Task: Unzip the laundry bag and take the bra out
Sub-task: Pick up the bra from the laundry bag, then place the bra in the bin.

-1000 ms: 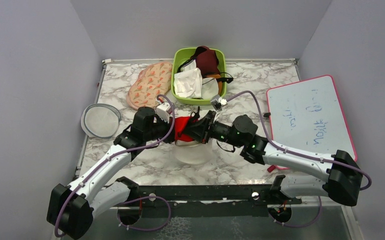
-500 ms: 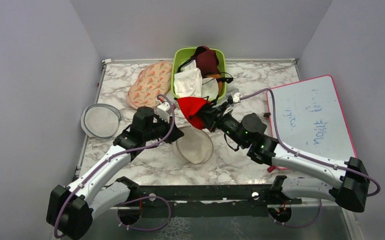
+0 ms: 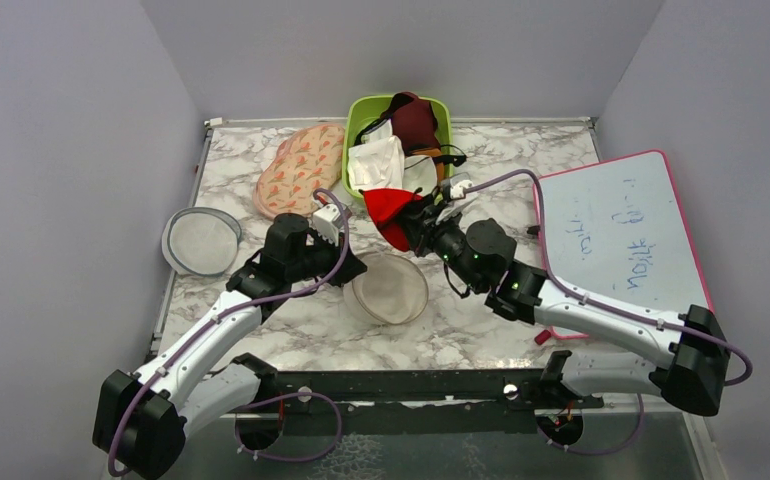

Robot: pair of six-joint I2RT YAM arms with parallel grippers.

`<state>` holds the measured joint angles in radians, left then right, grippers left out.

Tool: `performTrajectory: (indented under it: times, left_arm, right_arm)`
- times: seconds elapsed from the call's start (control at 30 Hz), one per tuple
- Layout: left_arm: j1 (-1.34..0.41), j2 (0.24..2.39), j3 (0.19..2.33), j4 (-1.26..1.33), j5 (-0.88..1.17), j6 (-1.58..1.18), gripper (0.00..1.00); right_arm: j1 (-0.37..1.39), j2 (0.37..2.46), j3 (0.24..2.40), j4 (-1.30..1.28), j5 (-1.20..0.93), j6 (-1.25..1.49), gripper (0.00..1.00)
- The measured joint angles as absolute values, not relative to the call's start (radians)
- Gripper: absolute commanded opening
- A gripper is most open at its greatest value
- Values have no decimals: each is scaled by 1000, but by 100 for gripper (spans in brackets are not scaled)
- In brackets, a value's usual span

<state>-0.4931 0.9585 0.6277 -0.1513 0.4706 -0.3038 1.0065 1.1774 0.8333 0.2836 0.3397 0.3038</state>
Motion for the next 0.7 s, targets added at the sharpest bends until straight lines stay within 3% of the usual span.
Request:
performTrajectory:
  times: [0.07, 0.27, 0.43, 0.7]
  left_arm:
    - [-493, 958, 628, -152, 463, -303, 8]
    - [-493, 948, 628, -177, 415, -297, 46]
    - [-490, 900, 628, -205, 363, -292, 68]
    - [-481, 823, 628, -232, 261, -289, 76]
  right_arm:
    - [1006, 1163, 833, 257, 377, 297, 1]
    - [980, 1131, 831, 218, 417, 289, 1]
    - [883, 1178, 841, 195, 369, 293, 1]
    - [726, 1393, 1026, 115, 194, 307, 1]
